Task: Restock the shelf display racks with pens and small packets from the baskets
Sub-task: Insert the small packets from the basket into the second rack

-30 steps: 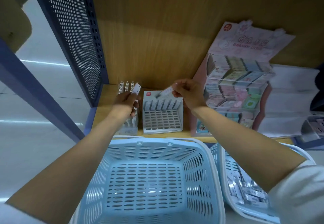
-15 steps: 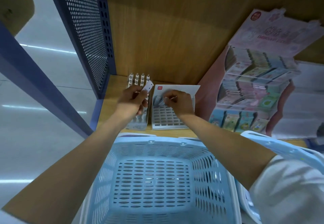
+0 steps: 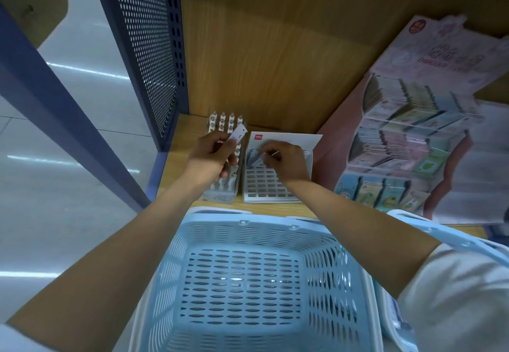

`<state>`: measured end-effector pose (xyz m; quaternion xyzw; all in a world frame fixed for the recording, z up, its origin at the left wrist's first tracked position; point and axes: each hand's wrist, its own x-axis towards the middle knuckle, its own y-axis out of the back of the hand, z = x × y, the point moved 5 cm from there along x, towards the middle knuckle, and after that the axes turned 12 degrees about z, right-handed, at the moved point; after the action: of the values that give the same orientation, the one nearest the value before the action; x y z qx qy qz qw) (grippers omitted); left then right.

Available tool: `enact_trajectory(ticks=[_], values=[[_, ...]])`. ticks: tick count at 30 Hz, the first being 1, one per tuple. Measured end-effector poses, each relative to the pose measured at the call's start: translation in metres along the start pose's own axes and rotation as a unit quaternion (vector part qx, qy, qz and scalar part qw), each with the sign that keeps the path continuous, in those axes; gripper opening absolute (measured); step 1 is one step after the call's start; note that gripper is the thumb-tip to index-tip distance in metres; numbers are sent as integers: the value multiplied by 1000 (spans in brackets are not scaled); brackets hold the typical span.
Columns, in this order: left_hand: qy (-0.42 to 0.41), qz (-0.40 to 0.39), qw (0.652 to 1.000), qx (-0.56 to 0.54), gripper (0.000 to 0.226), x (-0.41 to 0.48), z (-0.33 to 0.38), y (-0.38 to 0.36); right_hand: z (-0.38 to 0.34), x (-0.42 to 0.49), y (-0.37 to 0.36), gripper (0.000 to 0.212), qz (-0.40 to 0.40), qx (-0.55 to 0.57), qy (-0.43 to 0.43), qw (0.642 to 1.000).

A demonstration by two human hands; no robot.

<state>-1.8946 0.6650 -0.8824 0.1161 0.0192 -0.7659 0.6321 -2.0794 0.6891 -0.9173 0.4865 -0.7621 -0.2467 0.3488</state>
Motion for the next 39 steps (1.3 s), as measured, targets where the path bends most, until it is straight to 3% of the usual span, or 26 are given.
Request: enact_trajectory(ticks=[6,15,28,31,34,36,39], values=[[7,-2,1000,-14,17,1,-1,0,-18,5,-9,11,-63,-92,94,989],[9,-6,1000,-10,15,3,-4,0,-10,2,-13,10,5,-33,20,999],[15,-7,1000,8,18,2,-4,-3,-11,5,-3,7,7,-21,10,1000],[9,-8,1000,26,11,-1,1,-7,-11,5,14,7,13,69,-53,996],[-10,-15,998,63,10,-5,7,-18,-26,8,23,11,-42,271,-162,948],[-26,-24,996,78,13,-7,12,-25,-39,8,28,4,-70,336,-171,924],[-30,-34,996,76,12,-6,15,-33,-38,11,38,8,-58,344,-159,924]])
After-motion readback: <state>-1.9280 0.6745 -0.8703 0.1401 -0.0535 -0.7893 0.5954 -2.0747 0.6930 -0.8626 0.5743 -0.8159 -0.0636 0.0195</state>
